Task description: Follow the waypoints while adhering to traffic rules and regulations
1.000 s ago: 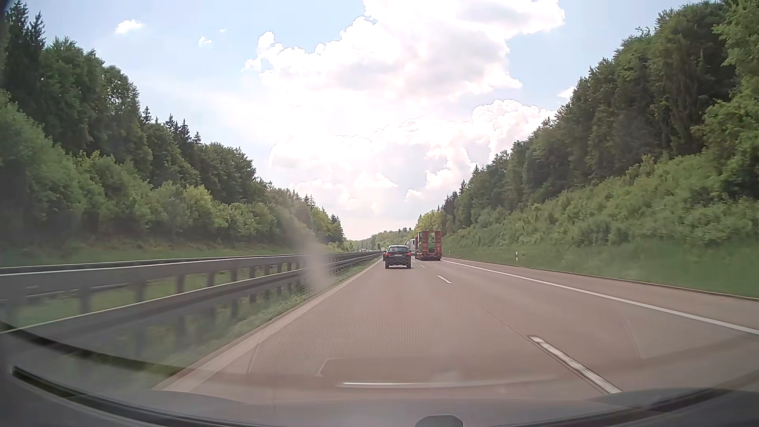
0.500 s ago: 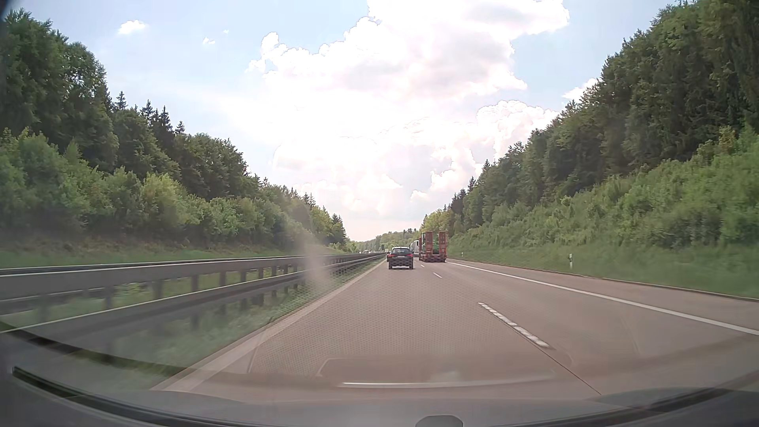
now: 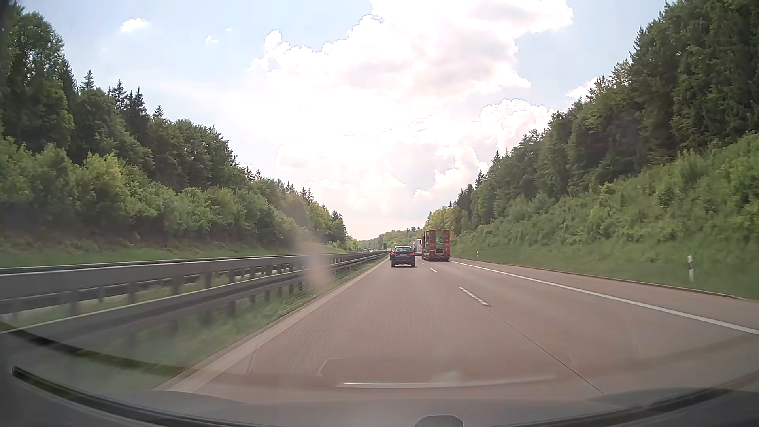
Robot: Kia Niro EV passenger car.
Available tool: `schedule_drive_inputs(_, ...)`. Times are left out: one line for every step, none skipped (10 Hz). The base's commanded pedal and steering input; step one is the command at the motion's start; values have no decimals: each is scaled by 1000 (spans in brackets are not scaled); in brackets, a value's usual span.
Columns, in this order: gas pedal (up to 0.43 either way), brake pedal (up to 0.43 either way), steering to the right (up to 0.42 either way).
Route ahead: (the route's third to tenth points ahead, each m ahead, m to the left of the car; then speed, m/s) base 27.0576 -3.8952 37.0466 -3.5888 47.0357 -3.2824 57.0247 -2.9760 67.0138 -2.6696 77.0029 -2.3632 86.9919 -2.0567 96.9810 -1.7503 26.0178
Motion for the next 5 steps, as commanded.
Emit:
schedule_drive_inputs(370, 0, -4)
schedule_drive_inputs(370, 0, -4)
schedule_drive_inputs(370, 0, -4)
schedule_drive_inputs(378, 0, -4)
schedule_drive_inputs(378, 0, -4)
